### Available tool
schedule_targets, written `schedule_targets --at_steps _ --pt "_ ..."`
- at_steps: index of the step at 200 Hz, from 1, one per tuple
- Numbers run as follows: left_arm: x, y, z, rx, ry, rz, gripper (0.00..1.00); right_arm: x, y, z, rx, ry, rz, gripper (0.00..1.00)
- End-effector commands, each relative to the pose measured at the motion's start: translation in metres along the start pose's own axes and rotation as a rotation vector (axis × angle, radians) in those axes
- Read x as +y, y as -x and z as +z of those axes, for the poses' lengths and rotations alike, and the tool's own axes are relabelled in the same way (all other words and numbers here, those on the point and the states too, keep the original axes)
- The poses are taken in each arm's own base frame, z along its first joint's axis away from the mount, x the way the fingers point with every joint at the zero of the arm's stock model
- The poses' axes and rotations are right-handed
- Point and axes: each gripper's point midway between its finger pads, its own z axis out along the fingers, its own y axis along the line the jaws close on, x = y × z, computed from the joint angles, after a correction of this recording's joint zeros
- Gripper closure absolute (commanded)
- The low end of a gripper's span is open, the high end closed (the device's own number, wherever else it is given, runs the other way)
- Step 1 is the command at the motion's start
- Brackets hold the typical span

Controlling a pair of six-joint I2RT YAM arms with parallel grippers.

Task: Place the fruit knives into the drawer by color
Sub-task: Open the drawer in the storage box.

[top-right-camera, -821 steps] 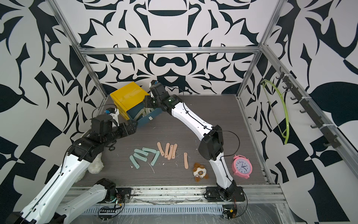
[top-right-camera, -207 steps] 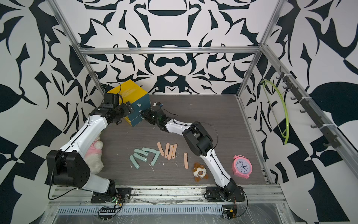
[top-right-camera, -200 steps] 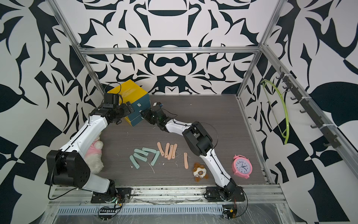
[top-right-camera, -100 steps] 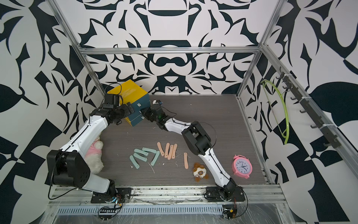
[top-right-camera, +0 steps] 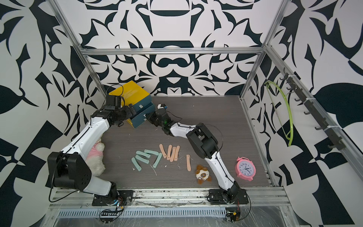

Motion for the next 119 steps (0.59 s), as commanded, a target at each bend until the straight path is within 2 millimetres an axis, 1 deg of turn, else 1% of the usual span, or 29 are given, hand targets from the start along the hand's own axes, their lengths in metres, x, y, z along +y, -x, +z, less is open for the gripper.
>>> schedule_targets --at_steps 1,25,57,81,106,119 --pt "0.003 -0.004 0.002 0.013 0.003 -0.003 0.01 0.044 -0.003 -0.026 -0.007 0.114 -0.029 1.0" --pt "0.003 -0.003 0.002 0.011 0.001 -0.004 0.01 0.037 -0.008 -0.043 -0.004 0.099 -0.027 1.0" --pt "0.002 -0.003 0.003 0.011 0.0 -0.005 0.01 0.029 -0.013 -0.06 -0.001 0.09 -0.02 1.0" --pt "0.002 -0.002 0.003 0.008 -0.001 -0.004 0.01 0.024 -0.015 -0.069 -0.004 0.076 -0.016 1.0" --pt "0.002 -0.002 0.004 0.009 0.0 -0.006 0.01 0.025 -0.017 -0.07 0.006 0.078 -0.019 1.0" --pt "0.001 -0.001 0.003 0.007 -0.003 -0.007 0.01 0.027 -0.018 -0.069 0.017 0.084 -0.022 0.82"
